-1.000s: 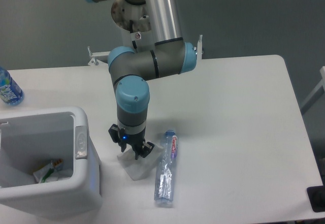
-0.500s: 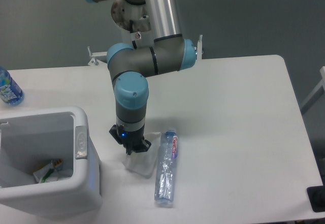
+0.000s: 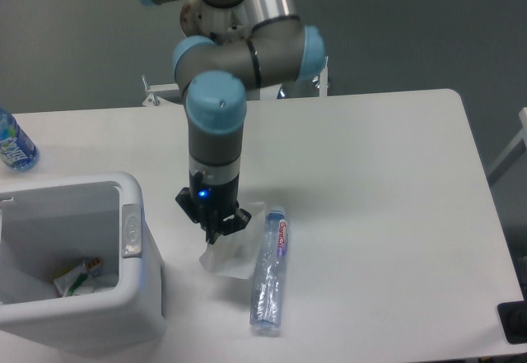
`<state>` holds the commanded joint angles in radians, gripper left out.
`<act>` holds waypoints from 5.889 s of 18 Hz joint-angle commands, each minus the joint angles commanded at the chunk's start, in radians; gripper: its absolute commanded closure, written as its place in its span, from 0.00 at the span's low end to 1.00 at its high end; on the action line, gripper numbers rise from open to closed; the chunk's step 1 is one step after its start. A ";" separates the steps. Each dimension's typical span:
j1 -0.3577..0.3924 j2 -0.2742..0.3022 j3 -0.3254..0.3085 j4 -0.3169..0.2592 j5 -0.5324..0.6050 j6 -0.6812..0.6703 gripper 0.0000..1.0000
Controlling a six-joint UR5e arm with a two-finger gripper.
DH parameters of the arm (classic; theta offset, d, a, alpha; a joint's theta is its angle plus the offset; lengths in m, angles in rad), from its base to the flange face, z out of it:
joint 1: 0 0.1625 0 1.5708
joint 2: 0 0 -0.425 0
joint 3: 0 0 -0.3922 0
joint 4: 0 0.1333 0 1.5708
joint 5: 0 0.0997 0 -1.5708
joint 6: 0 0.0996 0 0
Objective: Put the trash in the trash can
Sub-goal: 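Lift the tissue and carry it over the white trash bin, then open the gripper to drop the tissue into the bin, then move the open gripper over the clear plastic water bottle, then lower the gripper around the bottle's cap end and close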
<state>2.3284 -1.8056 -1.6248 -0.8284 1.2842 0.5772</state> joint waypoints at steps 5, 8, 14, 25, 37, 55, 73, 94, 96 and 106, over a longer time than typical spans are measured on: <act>0.039 0.051 0.097 0.002 -0.080 -0.195 1.00; 0.039 0.078 0.103 0.002 -0.124 -0.230 1.00; 0.019 0.095 0.154 0.003 -0.293 -0.437 1.00; -0.179 0.043 0.163 0.005 -0.305 -0.442 0.12; -0.077 0.049 0.168 0.002 -0.304 -0.464 0.00; 0.115 -0.267 0.215 -0.011 -0.066 -0.111 0.00; 0.020 -0.426 0.212 0.005 0.121 -0.065 0.00; -0.011 -0.492 0.200 0.005 0.152 -0.062 0.00; -0.011 -0.492 0.200 0.005 0.152 -0.062 0.00; -0.011 -0.492 0.201 0.005 0.182 -0.065 0.30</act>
<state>2.3178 -2.2979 -1.4235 -0.8237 1.4665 0.5123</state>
